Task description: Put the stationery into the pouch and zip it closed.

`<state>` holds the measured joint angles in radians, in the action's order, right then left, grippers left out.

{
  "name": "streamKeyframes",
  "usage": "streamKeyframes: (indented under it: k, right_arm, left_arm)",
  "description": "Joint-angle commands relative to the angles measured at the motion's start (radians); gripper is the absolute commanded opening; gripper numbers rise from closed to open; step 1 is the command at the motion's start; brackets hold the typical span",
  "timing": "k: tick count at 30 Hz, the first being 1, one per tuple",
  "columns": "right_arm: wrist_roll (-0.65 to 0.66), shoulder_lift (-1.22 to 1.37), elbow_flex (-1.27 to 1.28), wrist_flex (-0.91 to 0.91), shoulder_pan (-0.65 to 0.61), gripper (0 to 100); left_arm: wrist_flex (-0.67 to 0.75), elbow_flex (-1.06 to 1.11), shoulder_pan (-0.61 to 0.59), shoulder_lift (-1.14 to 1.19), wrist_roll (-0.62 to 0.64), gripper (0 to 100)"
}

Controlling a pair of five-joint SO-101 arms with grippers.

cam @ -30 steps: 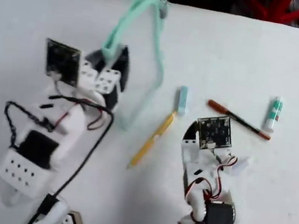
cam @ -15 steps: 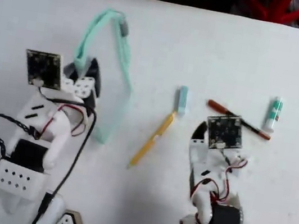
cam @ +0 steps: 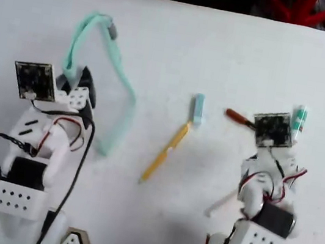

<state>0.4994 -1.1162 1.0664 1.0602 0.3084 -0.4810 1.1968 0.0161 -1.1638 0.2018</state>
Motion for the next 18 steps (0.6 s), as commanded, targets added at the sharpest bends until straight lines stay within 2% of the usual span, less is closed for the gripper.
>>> streamKeyframes:
  k: [1, 4, 9, 14, 18]
  right_arm:
    - [-0.161, 0.183, -0.097, 0.062, -0.010, 21.9]
    - [-0.347, 0.344, -0.133, 0.085, -0.051, 24.3]
    - [-0.489, 0.604, -0.210, 0.076, -0.019, 24.5]
    - [-0.563, 0.837, -0.295, 0.021, 0.013, 24.5]
    - [-0.565, 0.998, -0.364, -0.041, 0.077, 24.4]
  left_arm:
    - [-0.003, 0.021, 0.028, 0.004, -0.005, 2]
    - [-0.005, 0.029, 0.038, 0.004, -0.005, 2]
    - [0.044, 0.072, 0.038, 0.001, -0.006, 3]
    - [0.071, 0.086, 0.045, 0.001, -0.005, 3]
    - [0.063, 0.087, 0.120, 0.001, -0.006, 3]
